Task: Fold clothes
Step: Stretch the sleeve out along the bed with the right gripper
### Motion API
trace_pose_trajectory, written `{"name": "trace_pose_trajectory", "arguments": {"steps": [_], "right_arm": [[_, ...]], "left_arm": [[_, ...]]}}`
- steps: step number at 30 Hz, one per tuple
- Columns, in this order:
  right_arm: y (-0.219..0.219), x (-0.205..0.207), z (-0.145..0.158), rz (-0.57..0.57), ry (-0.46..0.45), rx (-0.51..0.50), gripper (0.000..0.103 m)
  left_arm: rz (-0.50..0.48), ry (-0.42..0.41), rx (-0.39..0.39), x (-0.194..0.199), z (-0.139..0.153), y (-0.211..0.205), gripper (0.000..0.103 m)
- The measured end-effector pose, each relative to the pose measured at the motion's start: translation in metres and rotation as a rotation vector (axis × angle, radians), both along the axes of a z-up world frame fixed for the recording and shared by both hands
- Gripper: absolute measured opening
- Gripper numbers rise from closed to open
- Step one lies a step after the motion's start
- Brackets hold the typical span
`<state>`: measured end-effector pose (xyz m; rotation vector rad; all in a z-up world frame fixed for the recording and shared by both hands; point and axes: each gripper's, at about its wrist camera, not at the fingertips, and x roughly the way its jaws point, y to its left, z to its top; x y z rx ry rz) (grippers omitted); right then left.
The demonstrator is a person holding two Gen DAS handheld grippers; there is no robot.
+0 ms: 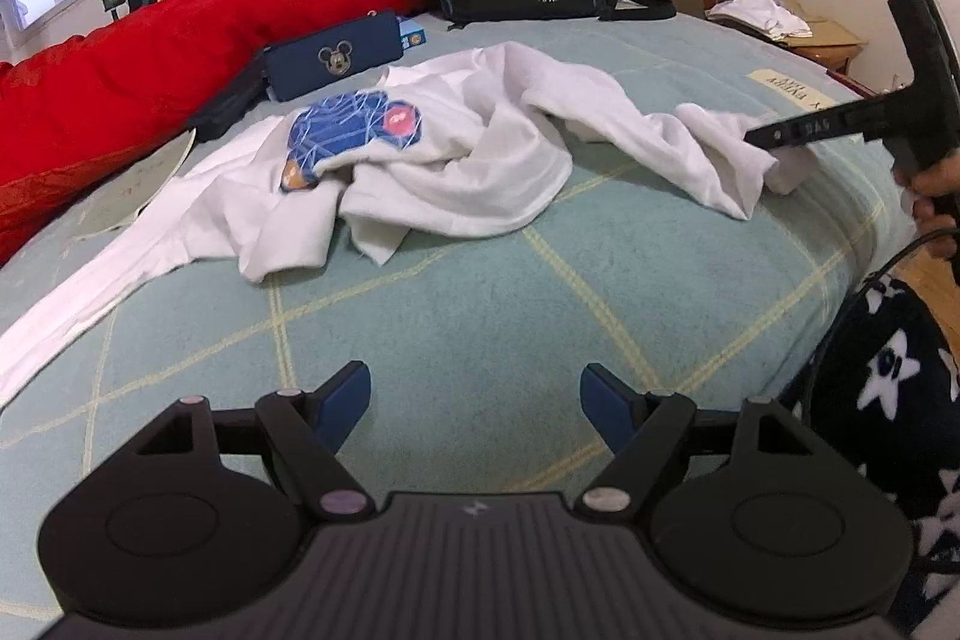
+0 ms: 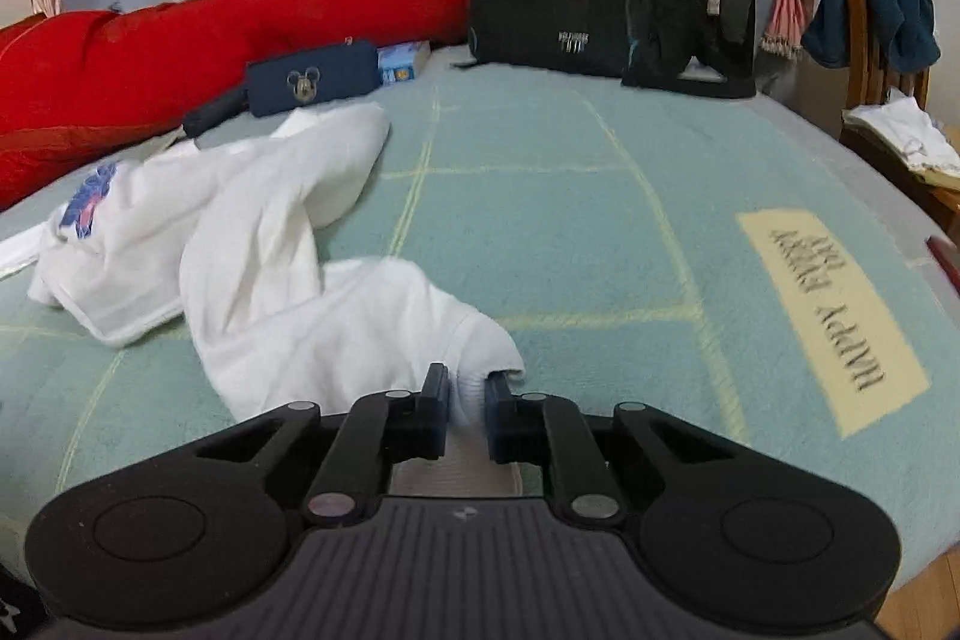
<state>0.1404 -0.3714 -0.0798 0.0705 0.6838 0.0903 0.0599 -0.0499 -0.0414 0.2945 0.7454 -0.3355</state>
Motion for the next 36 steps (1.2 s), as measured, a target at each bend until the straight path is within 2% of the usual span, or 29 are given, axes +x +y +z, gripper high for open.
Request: {"name": "trace_pose_trajectory", "arguments": {"steps": [3, 6, 9, 13, 18, 31, 36], "right_arm": [[-0.019, 0.009, 0.012, -0.035, -0.032, -0.043, 0.015], [-0.042, 0.026, 0.027, -0.082, -0.054, -0.102, 0.015], [-0.065, 0.047, 0.041, -0.131, -0.066, -0.175, 0.015], [-0.098, 0.074, 0.054, -0.188, -0.059, -0.217, 0.015], [-0.135, 0.105, 0.055, -0.249, -0.030, -0.232, 0.015], [-0.215, 0.151, 0.056, -0.393, 0.027, -0.261, 0.015], [-0.248, 0.165, 0.059, -0.472, 0.035, -0.227, 0.015]], "left_arm": [[-0.011, -0.002, -0.020, 0.002, 0.002, -0.007, 0.078], [-0.001, -0.003, -0.006, 0.006, 0.001, -0.015, 0.078], [0.002, 0.005, -0.010, 0.010, 0.000, -0.022, 0.078], [-0.003, 0.004, -0.007, 0.014, 0.000, -0.034, 0.078], [0.001, 0.004, 0.000, 0.020, 0.001, -0.046, 0.078], [0.008, 0.020, 0.005, 0.045, 0.000, -0.068, 0.078], [0.010, 0.023, 0.014, 0.052, -0.003, -0.073, 0.078]]}}
